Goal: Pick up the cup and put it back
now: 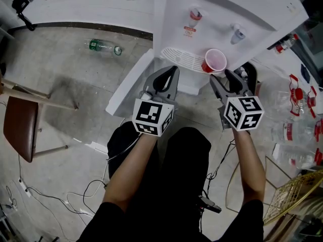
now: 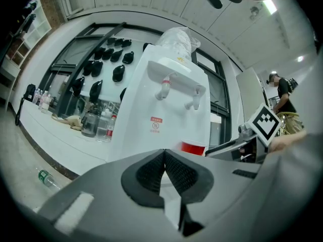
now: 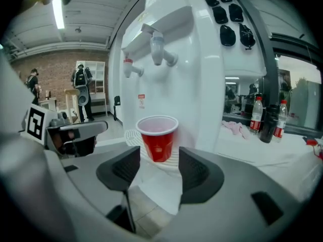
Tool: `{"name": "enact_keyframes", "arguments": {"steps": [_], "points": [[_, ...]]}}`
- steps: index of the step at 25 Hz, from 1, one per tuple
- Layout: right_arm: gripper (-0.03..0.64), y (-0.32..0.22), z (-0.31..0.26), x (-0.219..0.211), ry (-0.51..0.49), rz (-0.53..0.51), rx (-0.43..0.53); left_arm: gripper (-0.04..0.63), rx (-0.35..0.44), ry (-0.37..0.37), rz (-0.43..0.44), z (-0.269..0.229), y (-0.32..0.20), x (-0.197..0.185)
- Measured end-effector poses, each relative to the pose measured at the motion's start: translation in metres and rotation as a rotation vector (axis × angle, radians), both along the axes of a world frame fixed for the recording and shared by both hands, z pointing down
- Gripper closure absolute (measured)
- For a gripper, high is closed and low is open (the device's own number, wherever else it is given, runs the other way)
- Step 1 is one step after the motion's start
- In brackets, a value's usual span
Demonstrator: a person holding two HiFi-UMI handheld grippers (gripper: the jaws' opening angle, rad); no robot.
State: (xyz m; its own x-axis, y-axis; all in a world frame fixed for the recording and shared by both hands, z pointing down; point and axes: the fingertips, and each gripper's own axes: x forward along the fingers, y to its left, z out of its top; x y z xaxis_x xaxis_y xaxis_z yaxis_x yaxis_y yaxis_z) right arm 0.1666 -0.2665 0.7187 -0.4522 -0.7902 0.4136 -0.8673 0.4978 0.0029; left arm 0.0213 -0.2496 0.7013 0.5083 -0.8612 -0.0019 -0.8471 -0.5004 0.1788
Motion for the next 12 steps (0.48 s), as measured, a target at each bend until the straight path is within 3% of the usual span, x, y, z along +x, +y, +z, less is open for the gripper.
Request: {"name": "enact_keyframes", "arguments": {"steps": [4, 9, 12], "points": [[0.469, 0.018, 0.026, 0.005, -0.075, 0.074, -0.045, 0.588, 0.002, -0.008, -0.002, 0.002, 0.0, -0.002], [0.566, 0.037, 0.068, 0.005, -0.135, 0.138, -0.155, 0.588, -0.044, 0.061, 0.004, 0.004, 0.002, -0.004], [0.606, 0.047, 0.079, 0.004, -0.155, 0.183, -0.211, 0.588, -0.079, 0.067, 0.026, 0.003, 0.017, 0.0]]}}
